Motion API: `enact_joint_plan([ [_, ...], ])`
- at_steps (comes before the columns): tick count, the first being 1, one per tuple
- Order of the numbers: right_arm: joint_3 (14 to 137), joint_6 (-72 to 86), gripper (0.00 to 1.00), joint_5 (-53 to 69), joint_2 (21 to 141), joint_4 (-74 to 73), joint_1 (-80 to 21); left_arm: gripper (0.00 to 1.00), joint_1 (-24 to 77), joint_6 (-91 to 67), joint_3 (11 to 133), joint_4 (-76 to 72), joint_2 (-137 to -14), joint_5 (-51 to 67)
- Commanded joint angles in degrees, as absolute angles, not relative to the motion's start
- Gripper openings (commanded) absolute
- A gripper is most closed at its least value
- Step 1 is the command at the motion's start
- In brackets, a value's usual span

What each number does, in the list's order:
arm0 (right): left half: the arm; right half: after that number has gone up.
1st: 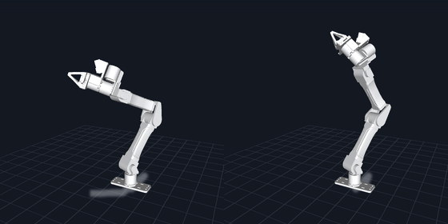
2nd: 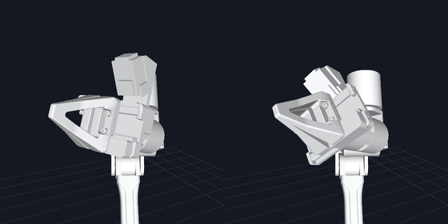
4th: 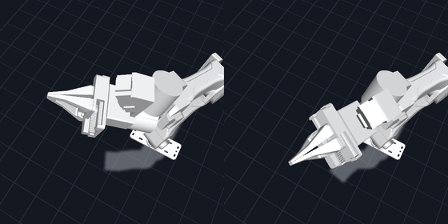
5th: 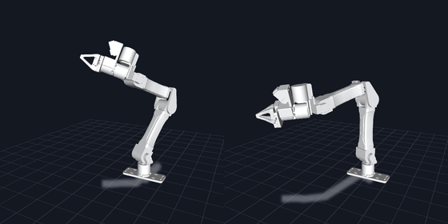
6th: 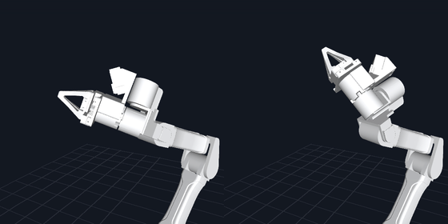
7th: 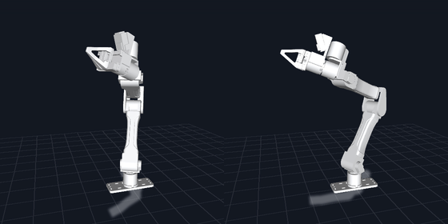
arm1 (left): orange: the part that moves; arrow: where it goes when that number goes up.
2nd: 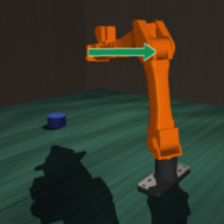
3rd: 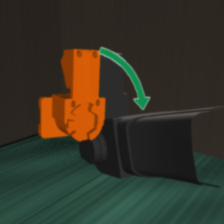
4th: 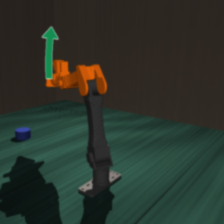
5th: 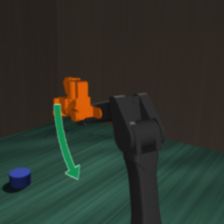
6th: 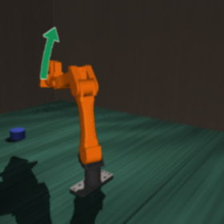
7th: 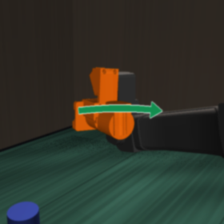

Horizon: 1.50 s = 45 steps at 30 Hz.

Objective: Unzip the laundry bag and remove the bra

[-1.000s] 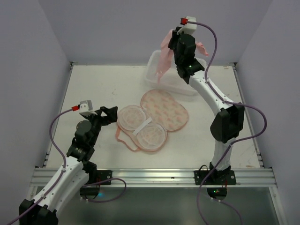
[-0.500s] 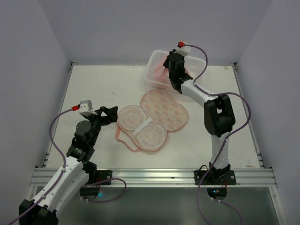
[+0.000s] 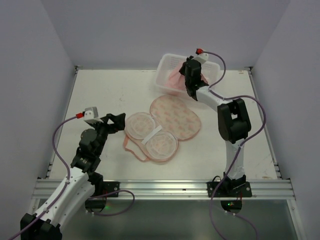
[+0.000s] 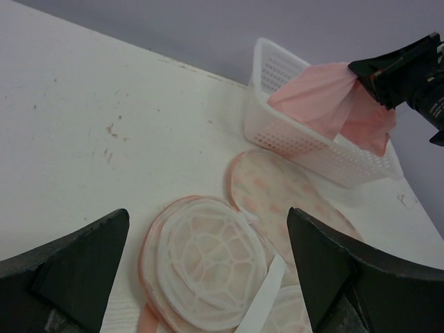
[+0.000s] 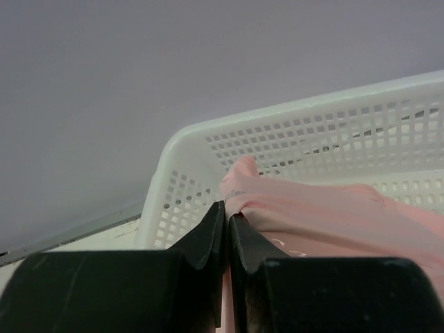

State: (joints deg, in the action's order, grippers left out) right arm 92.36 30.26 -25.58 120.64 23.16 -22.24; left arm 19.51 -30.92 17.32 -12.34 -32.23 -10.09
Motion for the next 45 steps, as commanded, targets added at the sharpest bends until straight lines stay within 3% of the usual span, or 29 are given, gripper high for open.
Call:
enact_joint_plan([
  [1,90.28,33.83,0.08,-23.56,120.41,25.32,-22.15,1.0,19.25,-30.67,17.58,-13.89,-31.29,-10.9],
  [3,88.86,34.36,0.23,-22.85,119.89,25.48,-22.24,1.0,19.25,-30.67,17.58,-13.89,-31.11,-11.07],
  [4,87.47,34.45,0.36,-21.89,119.53,25.75,-22.32,1.0,19.25,-30.67,17.49,-13.89,-31.2,-11.25],
  [7,85.96,34.01,0.55,-21.18,118.31,25.14,-22.32,1.0,19.16,-30.67,17.4,-13.97,-31.55,-11.43],
  [10,83.6,33.05,0.63,-21.71,114.9,24.43,-22.32,1.0,19.25,-30.67,17.58,-14.15,-31.99,-11.16],
  [17,78.4,30.33,0.64,-20.57,101.37,20.49,-22.24,1.0,19.25,-30.06,16.88,-14.94,-32.52,-12.13],
  [25,80.0,31.29,0.65,0.85,90.89,-1.48,-22.94,1.0,19.25,-26.63,18.88,-19.95,-44.45,-2.74],
  [27,76.66,31.11,0.73,4.47,85.38,-2.72,-23.38,1.0,19.25,-25.93,19.6,-21.96,-48.94,3.56],
  [28,71.94,31.81,0.88,6.31,83.17,-2.64,-23.99,1.0,19.34,-25.84,20.47,-22.84,-50.43,6.3],
  [29,68.85,32.43,0.96,7.46,80.88,-0.81,-24.34,1.0,19.51,-25.84,21.09,-23.29,-53.06,8.94],
  [31,61.22,33.22,0.99,9.14,74.83,-0.35,-26.18,1.0,20.21,-25.14,22.84,-24.26,-54.83,15.36],
  [38,50.37,30.06,0.99,-3.83,61.64,-5.53,-38.84,1.0,25.66,-22.76,24.61,-22.33,-53.62,13.1],
  [45,37.46,33.13,0.99,-8.77,49.32,3.24,-40.69,1.0,25.93,-21.54,22.07,-23.99,-49.22,11.34],
])
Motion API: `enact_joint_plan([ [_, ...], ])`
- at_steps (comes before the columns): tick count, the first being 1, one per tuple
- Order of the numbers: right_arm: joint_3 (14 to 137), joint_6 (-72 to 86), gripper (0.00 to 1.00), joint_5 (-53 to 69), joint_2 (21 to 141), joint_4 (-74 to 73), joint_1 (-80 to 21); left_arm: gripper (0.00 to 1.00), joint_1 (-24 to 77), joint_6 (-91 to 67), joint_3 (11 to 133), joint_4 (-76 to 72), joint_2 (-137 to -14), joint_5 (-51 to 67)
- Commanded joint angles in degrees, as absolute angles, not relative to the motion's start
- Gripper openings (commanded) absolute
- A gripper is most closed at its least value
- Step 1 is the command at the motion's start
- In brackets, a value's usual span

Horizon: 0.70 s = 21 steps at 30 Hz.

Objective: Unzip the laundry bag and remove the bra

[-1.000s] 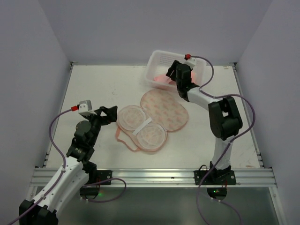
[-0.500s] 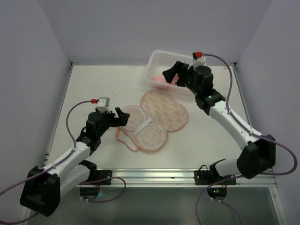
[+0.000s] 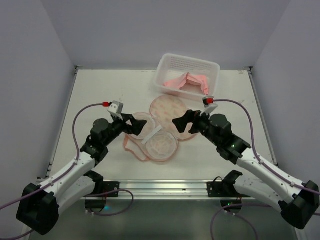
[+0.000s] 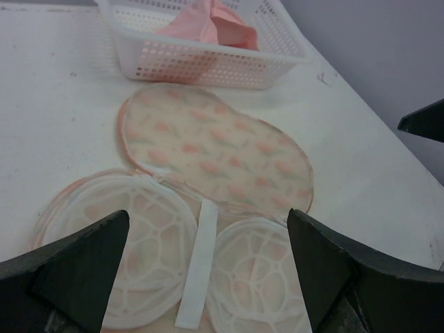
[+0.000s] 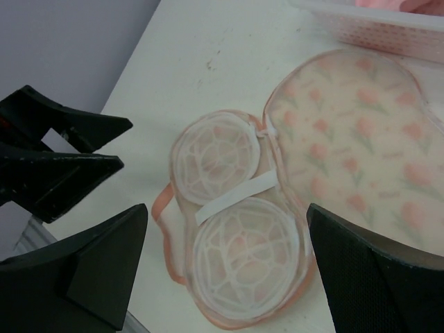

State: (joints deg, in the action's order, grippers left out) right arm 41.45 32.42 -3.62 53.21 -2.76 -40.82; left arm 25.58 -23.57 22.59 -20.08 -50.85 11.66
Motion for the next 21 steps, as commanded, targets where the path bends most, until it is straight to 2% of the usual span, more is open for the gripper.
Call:
enact_joint_plan([
  [1,34.4,33.22,0.99,-9.14,48.18,4.82,-40.69,1.0,25.84,-21.45,21.89,-24.52,-49.04,11.77],
  [3,33.75,31.39,0.99,-5.64,46.15,5.63,-40.96,1.0,25.93,-21.36,21.88,-25.48,-49.22,13.35],
  [7,33.85,31.99,0.99,-11.5,45.44,2.28,-41.75,1.0,25.84,-21.71,22.06,-25.49,-49.05,14.59],
  [17,28.39,29.71,0.99,-10.46,39.83,9.31,-41.75,1.0,26.02,-21.36,20.65,-27.6,-46.06,16.17],
  [21,28.83,29.53,0.99,-12.22,38.59,7.91,-41.75,1.0,26.02,-21.27,20.13,-27.95,-45.44,15.74],
])
